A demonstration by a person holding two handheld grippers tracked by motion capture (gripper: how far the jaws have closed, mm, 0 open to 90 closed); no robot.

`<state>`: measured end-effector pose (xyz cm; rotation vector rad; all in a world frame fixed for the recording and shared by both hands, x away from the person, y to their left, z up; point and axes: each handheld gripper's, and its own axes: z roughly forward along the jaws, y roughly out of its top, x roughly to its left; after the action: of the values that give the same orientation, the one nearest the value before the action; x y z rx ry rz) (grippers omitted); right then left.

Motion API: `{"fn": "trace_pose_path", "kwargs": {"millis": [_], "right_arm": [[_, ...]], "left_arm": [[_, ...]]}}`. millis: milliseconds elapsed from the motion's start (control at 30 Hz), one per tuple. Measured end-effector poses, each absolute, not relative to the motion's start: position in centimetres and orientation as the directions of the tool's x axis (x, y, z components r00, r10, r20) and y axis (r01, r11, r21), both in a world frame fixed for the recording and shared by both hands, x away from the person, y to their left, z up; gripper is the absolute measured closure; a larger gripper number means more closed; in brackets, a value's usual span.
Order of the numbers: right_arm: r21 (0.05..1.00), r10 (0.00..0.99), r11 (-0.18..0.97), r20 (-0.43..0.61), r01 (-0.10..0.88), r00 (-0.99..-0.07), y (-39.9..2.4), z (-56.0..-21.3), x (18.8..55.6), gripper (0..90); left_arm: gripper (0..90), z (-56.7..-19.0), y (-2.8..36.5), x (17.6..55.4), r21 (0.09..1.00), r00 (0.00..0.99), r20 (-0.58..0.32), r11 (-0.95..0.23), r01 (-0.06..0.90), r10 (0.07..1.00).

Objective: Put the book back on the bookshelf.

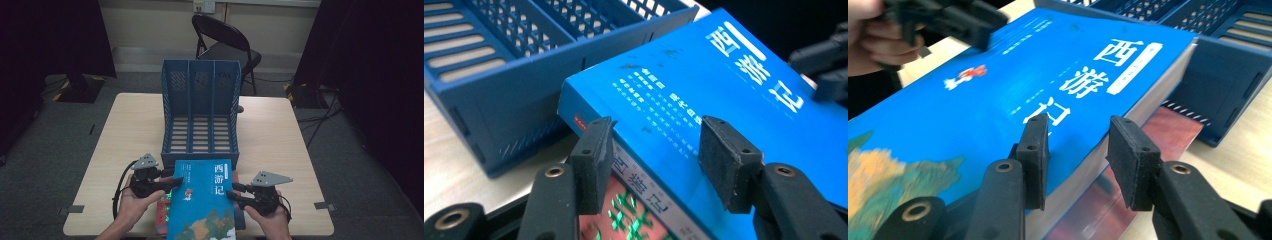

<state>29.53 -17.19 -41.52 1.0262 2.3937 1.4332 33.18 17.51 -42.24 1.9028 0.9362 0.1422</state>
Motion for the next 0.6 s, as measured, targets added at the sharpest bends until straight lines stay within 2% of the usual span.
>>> {"fn": "trace_pose_path", "kwargs": {"millis": [333, 367, 400, 433, 600], "right_arm": [[0.828, 0.632, 0.302, 0.197, 0.472, -0.749, -17.1, -41.4, 29.4, 59.9], [0.829, 0.638, 0.298, 0.196, 0.474, -0.745, -17.1, -41.5, 29.5, 64.0], [0.829, 0.638, 0.298, 0.196, 0.474, -0.745, -17.1, -41.5, 29.5, 64.0], [0.835, 0.64, 0.286, 0.199, 0.47, -0.742, -17.3, -41.5, 29.8, 69.7], [0.835, 0.623, 0.275, 0.222, 0.476, -0.75, -17.6, -41.7, 30.3, 71.4]], "left_arm": [[46.7, -42.7, 17.9, 33.1, 0.802, 0.695, -0.339, -0.192, 0.566, 0.634], [46.8, -42.5, 17.8, 32.7, 0.802, 0.696, -0.319, -0.207, 0.56, 0.643], [46.9, -42.5, 17.8, 32.7, 0.802, 0.696, -0.319, -0.207, 0.56, 0.643], [46.8, -42.4, 17.7, 32.5, 0.796, 0.691, -0.317, -0.214, 0.566, 0.649], [46.8, -42.2, 17.6, 31.7, 0.802, 0.701, -0.297, -0.229, 0.552, 0.648]]}}
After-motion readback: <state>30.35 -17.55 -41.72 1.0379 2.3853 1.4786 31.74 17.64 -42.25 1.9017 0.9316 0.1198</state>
